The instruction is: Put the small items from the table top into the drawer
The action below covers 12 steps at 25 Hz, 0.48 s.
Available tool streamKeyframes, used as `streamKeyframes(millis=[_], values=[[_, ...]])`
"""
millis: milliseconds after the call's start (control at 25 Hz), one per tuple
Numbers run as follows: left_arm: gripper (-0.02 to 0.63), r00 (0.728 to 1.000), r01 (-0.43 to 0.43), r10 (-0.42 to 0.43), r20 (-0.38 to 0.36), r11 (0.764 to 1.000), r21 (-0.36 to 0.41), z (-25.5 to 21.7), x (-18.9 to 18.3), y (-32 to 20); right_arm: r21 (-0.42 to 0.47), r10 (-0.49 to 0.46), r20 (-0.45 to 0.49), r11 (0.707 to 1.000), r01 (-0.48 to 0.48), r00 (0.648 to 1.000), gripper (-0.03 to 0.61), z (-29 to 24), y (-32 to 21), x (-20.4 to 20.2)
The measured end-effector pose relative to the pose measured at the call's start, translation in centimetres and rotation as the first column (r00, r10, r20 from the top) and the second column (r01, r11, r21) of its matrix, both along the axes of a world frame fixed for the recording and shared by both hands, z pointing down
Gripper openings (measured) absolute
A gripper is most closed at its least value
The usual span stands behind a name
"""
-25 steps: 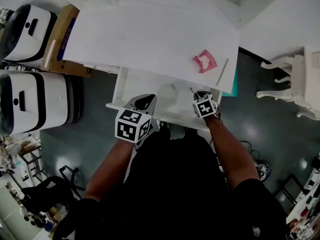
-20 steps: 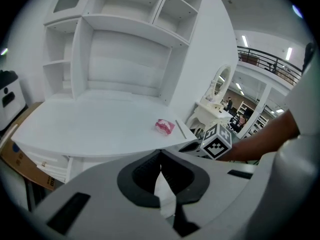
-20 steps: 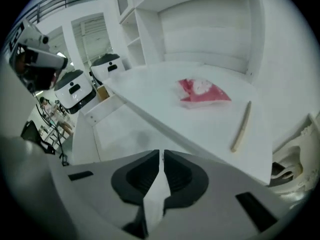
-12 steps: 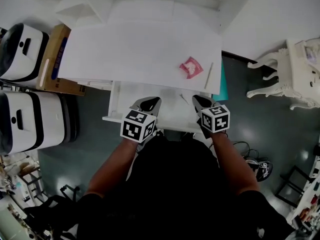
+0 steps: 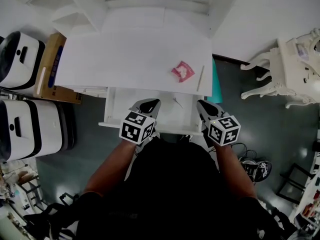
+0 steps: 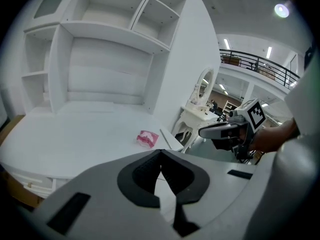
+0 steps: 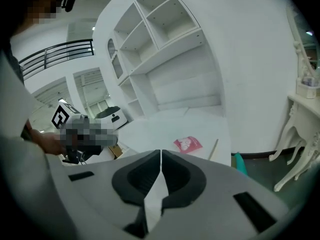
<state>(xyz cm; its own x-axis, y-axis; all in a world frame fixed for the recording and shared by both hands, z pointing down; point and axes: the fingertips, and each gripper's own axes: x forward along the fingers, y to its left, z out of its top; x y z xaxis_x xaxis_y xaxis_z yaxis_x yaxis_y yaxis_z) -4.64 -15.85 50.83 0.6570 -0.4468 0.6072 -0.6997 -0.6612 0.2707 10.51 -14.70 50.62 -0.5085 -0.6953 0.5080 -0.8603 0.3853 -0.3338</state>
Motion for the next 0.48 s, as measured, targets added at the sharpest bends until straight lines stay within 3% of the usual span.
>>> streamKeyframes(millis=[480], values=[[0.009, 1.000, -0.009, 0.008, 0.020, 1.000, 0.030, -0.5, 1.0, -0.4, -0.023, 0.028, -0.031, 0.999, -0.028, 0.999, 0.032, 1.4, 0.0, 2.0]])
